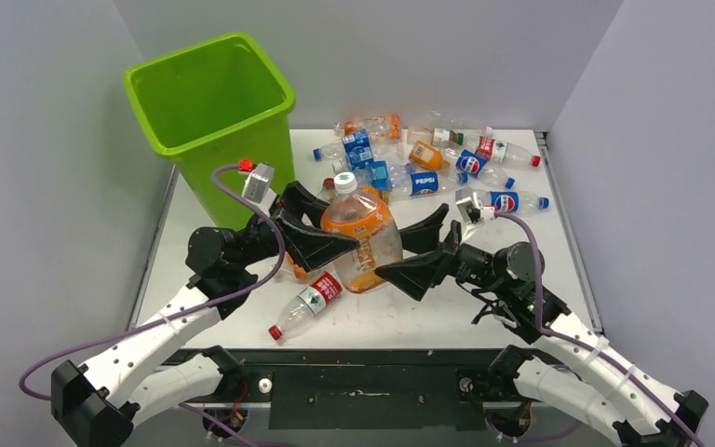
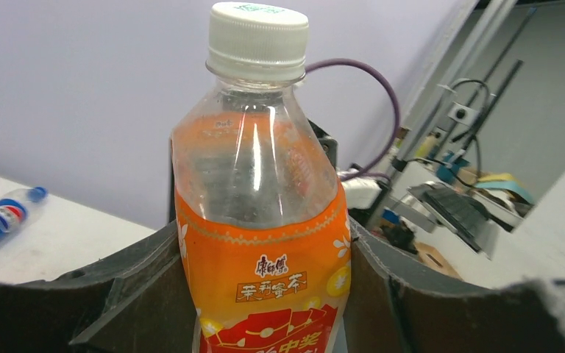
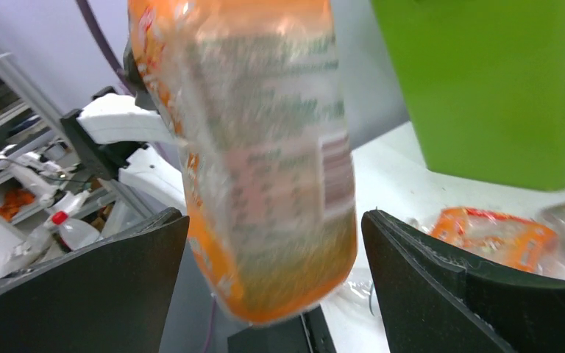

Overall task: Put the plastic bottles in the bin
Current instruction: Place the plastic bottle in the trash bin.

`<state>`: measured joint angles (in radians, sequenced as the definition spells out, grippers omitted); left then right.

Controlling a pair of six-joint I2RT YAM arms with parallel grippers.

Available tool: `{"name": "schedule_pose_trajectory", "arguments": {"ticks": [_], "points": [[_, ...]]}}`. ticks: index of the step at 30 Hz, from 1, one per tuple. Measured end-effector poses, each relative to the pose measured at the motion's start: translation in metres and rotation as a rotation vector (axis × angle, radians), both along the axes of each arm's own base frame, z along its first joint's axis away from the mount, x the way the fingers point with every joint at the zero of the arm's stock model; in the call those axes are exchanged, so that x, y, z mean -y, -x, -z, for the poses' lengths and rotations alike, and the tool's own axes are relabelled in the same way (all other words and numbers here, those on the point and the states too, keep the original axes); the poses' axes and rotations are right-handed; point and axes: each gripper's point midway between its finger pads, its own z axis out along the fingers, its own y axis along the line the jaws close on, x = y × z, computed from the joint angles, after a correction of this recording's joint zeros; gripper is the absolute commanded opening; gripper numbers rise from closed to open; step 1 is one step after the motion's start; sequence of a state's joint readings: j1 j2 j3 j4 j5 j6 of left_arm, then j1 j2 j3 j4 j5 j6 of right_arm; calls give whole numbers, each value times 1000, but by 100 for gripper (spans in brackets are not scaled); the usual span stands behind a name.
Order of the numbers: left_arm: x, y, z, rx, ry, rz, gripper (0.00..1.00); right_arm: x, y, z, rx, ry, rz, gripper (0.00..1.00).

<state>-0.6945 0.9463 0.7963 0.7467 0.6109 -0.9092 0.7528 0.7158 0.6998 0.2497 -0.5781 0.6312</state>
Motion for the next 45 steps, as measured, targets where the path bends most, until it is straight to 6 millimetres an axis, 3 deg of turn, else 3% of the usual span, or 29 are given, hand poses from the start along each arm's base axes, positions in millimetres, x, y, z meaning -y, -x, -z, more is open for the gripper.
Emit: {"name": "schedule_pose_trajectory", "arguments": {"ticks": [4,9,10,11,12,13,14,21,27,33,38,41,43,44,45], "points": [[2,14,-2,-2,7,77,36,-11,6,-12,13,-53,-63,97],[3,15,-2,-14,8,95,38,-23,9,-7,-18,-71,-112,61],[3,15,-2,-17,8,98,43,-25,11,-8,-19,-78,-123,55],[3,16,-2,-18,10,103,55,-26,12,-7,-19,-81,-130,50],[2,17,-3,-20,13,105,72,-26,13,-8,-15,-86,-134,47],[1,18,-5,-20,17,107,94,-27,15,-8,-16,-89,-139,44],[0,18,-6,-18,20,104,97,-27,14,-9,-15,-91,-137,42],[-11,5,-15,-12,49,-39,96,-27,18,-3,4,-62,-134,38],[-24,-8,-43,-18,82,-154,99,-22,14,6,31,-15,-86,37],[-16,-18,-63,-33,28,-168,66,-22,8,17,24,27,-55,36],[-6,-29,-40,-81,-62,-176,51,-21,7,21,20,40,-47,36],[-2,-35,-28,-105,-106,-181,36,-22,6,23,20,47,-46,36],[-1,-36,-24,-106,-122,-182,22,-22,7,24,15,51,-44,37],[-1,-36,-24,-92,-127,-187,10,-22,6,25,9,54,-44,41],[-1,-36,-24,-79,-133,-191,0,-22,6,25,7,54,-43,52]]}}
